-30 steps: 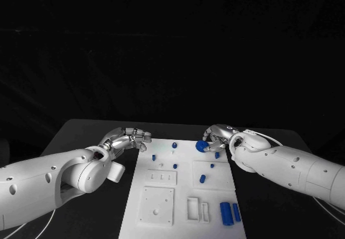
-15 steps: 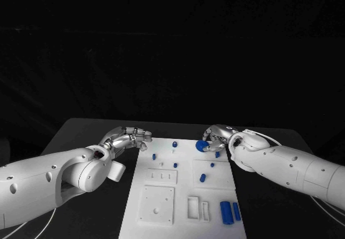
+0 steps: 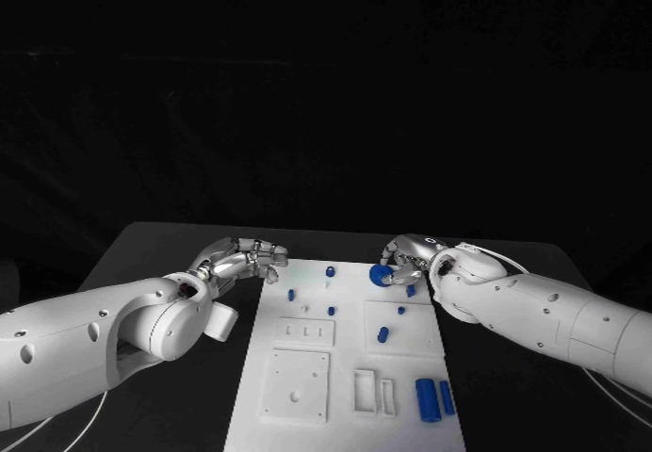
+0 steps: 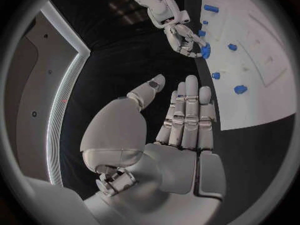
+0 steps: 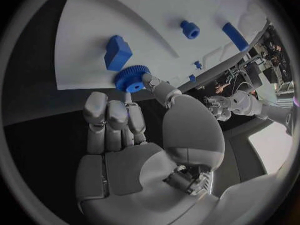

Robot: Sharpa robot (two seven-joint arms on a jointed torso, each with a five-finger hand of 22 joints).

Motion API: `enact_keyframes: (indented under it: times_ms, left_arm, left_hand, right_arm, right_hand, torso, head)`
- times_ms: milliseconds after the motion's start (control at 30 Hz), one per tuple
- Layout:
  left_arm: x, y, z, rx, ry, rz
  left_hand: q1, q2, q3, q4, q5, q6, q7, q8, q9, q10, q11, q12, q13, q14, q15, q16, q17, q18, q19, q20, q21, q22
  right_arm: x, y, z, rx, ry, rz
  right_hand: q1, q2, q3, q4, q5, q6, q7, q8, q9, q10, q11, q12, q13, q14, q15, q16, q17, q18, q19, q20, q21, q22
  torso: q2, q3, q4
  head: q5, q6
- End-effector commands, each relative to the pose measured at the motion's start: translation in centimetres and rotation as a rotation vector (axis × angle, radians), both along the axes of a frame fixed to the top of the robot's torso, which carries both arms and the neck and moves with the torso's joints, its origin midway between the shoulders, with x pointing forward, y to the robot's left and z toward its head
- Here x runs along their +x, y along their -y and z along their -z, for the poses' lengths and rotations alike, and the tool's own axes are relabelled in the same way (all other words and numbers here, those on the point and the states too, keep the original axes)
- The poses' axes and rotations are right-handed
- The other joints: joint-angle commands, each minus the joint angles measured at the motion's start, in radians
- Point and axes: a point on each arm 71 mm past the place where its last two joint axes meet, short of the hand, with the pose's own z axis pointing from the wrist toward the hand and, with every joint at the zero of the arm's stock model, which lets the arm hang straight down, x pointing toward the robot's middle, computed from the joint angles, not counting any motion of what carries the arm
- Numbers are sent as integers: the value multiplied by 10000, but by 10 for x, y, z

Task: Assemble the parts on the task board

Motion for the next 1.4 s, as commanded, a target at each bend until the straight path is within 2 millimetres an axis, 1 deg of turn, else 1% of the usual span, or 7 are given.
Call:
enact_keyframes:
  times_ms: [33, 200, 267, 400, 767, 1000, 1400]
  left_arm:
    - [-1, 2, -1, -110, 20, 180]
    - [-1, 2, -1, -108, 13, 181]
    - [-1, 3, -1, -109, 13, 190]
    - [0, 2, -1, -101, 1, 181]
    - [0, 3, -1, -102, 4, 189]
    - [0, 2, -1, -93, 5, 154]
    - [0, 0, -1, -88, 25, 106]
  left_hand:
    - [-73, -34, 59, -12, -59, 32, 48, -48, -14, 31, 46, -41, -11, -22, -10, -47, -13, 143, -10, -88, 67, -15]
    - [-71, -33, 61, -13, -59, 32, 48, -49, -14, 32, 46, -43, -11, -23, -10, -47, -13, 143, -11, -88, 68, -16]
    - [-70, -33, 62, -14, -59, 32, 48, -49, -14, 32, 46, -44, -11, -23, -10, -47, -13, 143, -11, -88, 68, -16]
    - [-68, -32, 64, -15, -58, 32, 48, -49, -14, 33, 46, -45, -11, -23, -11, -47, -13, 143, -12, -89, 69, -17]
    - [-65, -28, 67, -16, -58, 33, 48, -51, -14, 34, 46, -48, -11, -23, -11, -47, -13, 143, -13, -89, 71, -18]
    - [-66, -25, 68, -15, -58, 33, 48, -51, -14, 36, 47, -50, -11, -24, -10, -47, -13, 143, -13, -89, 72, -19]
    - [-68, -21, 70, -14, -57, 35, 48, -52, -13, 39, 46, -53, -10, -23, -10, -46, -13, 142, -14, -88, 75, -21]
  right_arm:
    - [-1, -2, 1, -445, 129, -143]
    - [-1, -4, 2, -746, 241, -216]
    - [-2, -4, 2, -846, 302, -228]
    - [-2, -6, 3, -1035, 516, -256]
    - [-11, -18, 21, -1920, 977, -537]
    - [-13, -16, 21, -1683, 871, -500]
    - [-23, -28, 8, -1727, 2076, -555]
  right_hand:
    - [16, 66, 67, 2, -74, 123, 0, 62, 26, 69, -2, 28, 1307, 39, -67, 7, 21, 1251, 10, -66, 66, 206]
    - [22, 72, 125, 10, -106, 299, -21, 148, 55, 93, -21, 40, 1315, 49, -83, -10, 61, 1251, -6, -66, 107, 202]
    - [77, 91, 251, 39, -304, 398, -56, 190, 66, 108, -54, 41, 1316, 58, -115, -32, 88, 1251, -20, -65, 125, 193]
    - [256, 238, 553, 19, -375, 534, -108, 240, 78, 111, -104, 22, 1309, 70, -162, -75, 128, 1251, -46, -63, 153, 188]
    - [158, 1, 678, 66, -399, 704, -154, 297, 93, 176, -145, 42, 1322, 114, -199, -118, 201, 1251, -27, -46, 231, 178]
    - [136, 102, 825, 110, 91, 804, -185, 319, 101, 212, -174, 41, 1329, 139, -228, -169, 262, 1251, -29, -42, 269, 169]
    - [52, 75, 818, 155, 76, 891, -212, 350, 114, 289, -199, 99, 1366, 158, -251, -194, 302, 1251, -13, -45, 293, 162]
  torso:
    - [-2, 1, 2]
    - [-4, 1, -3]
    - [-4, -2, 0]
    - [-3, 5, 6]
    - [0, 14, 7]
    - [-6, 5, -2]
    - [-11, 3, -14]
  head:
    - [-3, -5]
    - [0, -14]
    - [-4, -20]
    - [-17, -30]
    - [12, -45]
    - [36, -54]
    - [54, -6]
